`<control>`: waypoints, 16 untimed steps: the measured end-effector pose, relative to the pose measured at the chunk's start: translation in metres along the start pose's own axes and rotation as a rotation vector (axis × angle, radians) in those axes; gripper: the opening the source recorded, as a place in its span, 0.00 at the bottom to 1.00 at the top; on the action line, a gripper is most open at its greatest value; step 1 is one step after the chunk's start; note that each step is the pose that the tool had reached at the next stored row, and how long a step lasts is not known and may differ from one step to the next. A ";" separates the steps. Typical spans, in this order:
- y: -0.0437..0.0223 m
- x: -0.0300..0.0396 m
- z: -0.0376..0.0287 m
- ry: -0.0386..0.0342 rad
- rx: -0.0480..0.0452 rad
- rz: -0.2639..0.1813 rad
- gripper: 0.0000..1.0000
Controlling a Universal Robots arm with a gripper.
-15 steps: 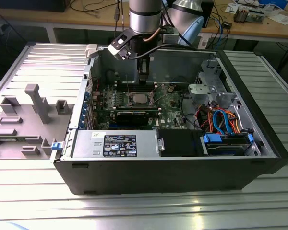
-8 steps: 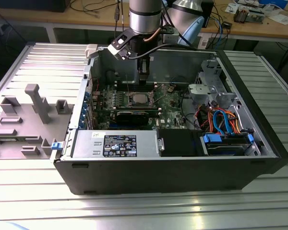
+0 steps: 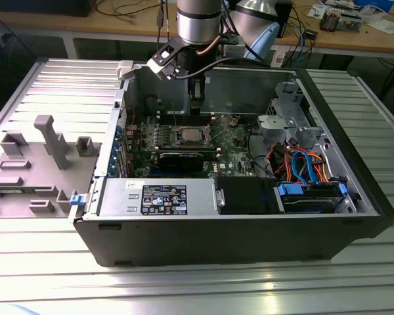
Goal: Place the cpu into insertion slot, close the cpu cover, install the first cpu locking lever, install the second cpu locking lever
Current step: 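Close the cpu cover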
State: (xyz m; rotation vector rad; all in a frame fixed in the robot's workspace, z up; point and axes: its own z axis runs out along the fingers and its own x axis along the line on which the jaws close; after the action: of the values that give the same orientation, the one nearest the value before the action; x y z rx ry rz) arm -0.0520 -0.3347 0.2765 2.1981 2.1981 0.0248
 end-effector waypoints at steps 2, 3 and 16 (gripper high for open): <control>0.0000 0.0000 -0.0001 -0.0002 0.0000 0.000 0.11; 0.0000 0.0000 -0.0002 -0.0001 0.0001 0.000 0.11; 0.0038 0.0000 -0.0001 -0.0002 0.0001 0.000 0.11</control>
State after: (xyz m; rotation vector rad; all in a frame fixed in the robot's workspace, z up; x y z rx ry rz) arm -0.0483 -0.3348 0.2767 2.1981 2.1981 0.0244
